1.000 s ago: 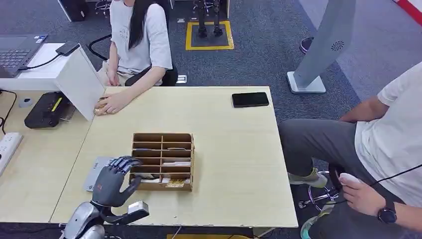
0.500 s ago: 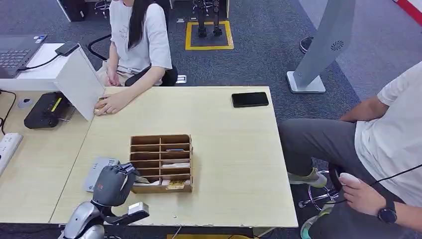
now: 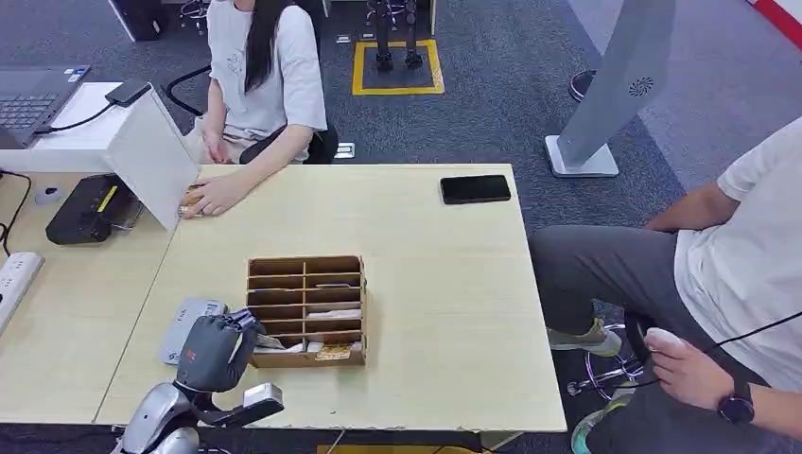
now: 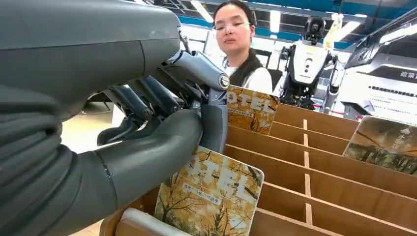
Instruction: Pass the card to the sensor for recognition and then transmit it.
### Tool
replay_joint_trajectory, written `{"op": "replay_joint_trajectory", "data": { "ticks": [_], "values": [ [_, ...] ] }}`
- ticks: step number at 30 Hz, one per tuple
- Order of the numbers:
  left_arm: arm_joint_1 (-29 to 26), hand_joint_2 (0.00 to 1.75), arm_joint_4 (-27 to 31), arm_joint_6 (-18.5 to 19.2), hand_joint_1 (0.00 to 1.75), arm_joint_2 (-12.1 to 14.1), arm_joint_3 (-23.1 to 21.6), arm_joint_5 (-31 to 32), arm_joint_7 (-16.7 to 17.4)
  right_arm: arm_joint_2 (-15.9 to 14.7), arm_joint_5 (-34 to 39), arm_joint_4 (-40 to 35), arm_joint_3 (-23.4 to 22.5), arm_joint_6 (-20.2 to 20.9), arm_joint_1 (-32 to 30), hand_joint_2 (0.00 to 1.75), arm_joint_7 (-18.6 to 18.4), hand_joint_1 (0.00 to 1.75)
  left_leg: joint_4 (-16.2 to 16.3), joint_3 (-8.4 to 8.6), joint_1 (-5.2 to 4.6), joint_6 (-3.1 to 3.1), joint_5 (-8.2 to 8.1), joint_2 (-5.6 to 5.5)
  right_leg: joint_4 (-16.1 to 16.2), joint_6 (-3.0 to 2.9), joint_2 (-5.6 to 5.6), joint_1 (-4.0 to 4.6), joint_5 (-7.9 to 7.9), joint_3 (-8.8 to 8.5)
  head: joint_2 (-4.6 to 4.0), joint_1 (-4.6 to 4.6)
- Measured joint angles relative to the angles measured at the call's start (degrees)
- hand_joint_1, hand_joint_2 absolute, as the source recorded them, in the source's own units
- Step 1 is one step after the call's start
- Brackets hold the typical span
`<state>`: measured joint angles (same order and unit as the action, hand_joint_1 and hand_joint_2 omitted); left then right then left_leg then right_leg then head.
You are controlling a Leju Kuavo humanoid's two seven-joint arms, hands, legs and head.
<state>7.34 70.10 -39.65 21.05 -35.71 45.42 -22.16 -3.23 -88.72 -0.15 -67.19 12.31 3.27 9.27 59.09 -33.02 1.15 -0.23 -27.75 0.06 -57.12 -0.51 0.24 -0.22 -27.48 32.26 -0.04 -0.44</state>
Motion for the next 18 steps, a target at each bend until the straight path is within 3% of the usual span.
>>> {"op": "replay_joint_trajectory", "data": {
  "ticks": [8, 9, 18],
  "values": [
    [0.03, 1.75, 0.0, -0.02, 1.75, 0.0, -0.11, -0.09, -0.02, 0.0, 0.0, 0.0, 0.02, 0.0, 0.0, 0.0, 0.28, 0.0, 0.0, 0.0, 0.0, 0.0, 0.0, 0.0, 0.0, 0.0, 0.0, 0.0, 0.0, 0.0, 0.0, 0.0],
    [0.03, 1.75, 0.0, -0.02, 1.57, 0.0, -0.11, -0.09, -0.02, 0.0, 0.0, 0.0, 0.02, 0.0, 0.0, 0.0, 0.35, 0.0, 0.0, 0.0, 0.0, 0.0, 0.0, 0.0, 0.0, 0.0, 0.0, 0.0, 0.0, 0.0, 0.0, 0.0],
    [0.03, 1.75, 0.0, -0.04, 1.57, -0.02, -0.13, -0.15, -0.57, 0.0, 0.0, 0.0, 0.02, 0.0, -0.02, 0.0, 0.52, 0.0, 0.0, 0.0, 0.0, 0.0, 0.0, 0.0, 0.0, 0.0, 0.0, 0.0, 0.0, 0.0, 0.0, 0.0]
  ]
}}
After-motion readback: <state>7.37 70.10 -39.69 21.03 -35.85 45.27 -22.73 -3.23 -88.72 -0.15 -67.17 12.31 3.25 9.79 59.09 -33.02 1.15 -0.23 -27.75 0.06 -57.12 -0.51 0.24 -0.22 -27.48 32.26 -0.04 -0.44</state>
